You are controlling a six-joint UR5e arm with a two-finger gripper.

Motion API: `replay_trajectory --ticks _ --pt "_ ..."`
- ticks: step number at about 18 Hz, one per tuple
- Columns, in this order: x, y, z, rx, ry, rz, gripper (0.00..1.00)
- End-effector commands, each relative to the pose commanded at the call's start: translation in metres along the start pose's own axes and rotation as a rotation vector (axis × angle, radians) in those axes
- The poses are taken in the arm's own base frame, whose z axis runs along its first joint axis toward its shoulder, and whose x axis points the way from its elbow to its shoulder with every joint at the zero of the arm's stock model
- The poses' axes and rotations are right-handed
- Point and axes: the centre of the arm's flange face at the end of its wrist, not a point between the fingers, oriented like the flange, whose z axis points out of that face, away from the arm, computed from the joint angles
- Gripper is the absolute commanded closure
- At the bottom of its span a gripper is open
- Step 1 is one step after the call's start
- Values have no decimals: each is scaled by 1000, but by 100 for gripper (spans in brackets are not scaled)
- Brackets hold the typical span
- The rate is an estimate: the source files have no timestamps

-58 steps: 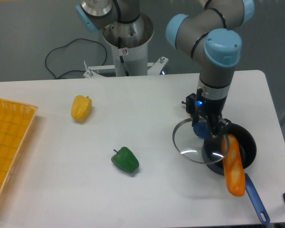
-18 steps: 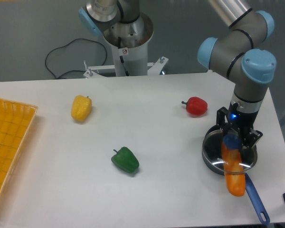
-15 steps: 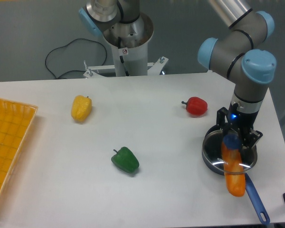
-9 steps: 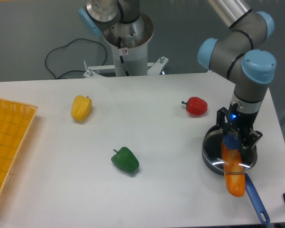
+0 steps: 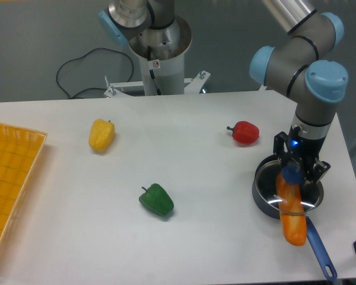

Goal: Close the pot lid
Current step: 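Lower the glass lid onto the pot rim and settle it, then open the gripper and raise it away from the lid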

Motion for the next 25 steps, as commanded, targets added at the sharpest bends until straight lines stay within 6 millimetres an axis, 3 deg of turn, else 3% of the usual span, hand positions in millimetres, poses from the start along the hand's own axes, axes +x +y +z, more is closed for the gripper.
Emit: replay_trajectory --ticks 11,12,14,16,17,25 --pt "0 1 2 0 0 15 53" --pt "0 1 2 0 0 15 45" --pt "0 1 2 0 1 15 42" --pt "1 1 3 0 3 16 19" --pt "1 1 3 0 3 15 14" --pt "1 -1 0 -1 -1 19 0"
